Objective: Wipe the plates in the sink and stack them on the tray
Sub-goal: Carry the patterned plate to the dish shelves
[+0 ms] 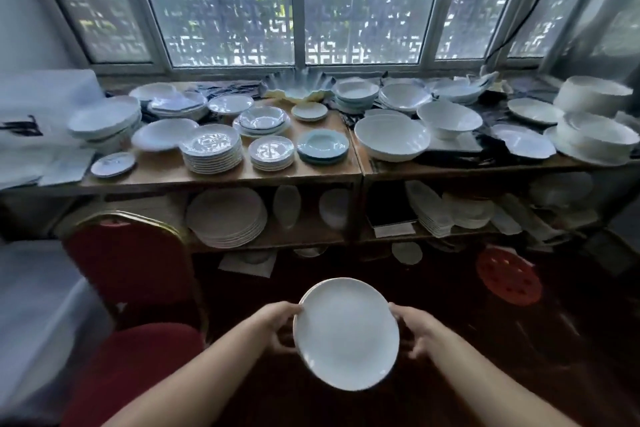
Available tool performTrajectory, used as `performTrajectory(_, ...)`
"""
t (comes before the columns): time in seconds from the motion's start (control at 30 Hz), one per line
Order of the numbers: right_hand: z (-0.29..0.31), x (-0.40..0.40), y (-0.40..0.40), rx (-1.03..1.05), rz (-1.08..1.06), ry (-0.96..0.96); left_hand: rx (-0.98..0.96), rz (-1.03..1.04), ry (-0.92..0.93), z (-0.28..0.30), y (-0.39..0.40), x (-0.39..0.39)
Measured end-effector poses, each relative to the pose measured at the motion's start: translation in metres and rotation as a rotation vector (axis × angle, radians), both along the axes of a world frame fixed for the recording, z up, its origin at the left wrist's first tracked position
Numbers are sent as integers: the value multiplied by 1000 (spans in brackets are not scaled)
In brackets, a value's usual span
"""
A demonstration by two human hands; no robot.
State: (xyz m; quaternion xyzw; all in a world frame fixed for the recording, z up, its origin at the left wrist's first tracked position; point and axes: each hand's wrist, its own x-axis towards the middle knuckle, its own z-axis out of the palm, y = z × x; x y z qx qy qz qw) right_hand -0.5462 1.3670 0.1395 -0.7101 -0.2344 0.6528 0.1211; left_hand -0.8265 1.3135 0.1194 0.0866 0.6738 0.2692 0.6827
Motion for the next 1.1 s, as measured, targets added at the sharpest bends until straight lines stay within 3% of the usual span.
performTrajectory(0.33, 15, -156, 198, 81, 61, 51, 29, 201, 4, 19, 156, -129)
performTrajectory(0.6, 14, -256, 307, 68, 39, 40, 22, 150, 20, 28, 270, -234)
performTrajectory(0.93, 8, -330, 462, 90, 90, 44, -5, 173, 66, 14, 418, -300)
performTrajectory(1.1, 0, -362, 560, 97, 216, 102, 20, 318, 79, 6, 492, -319)
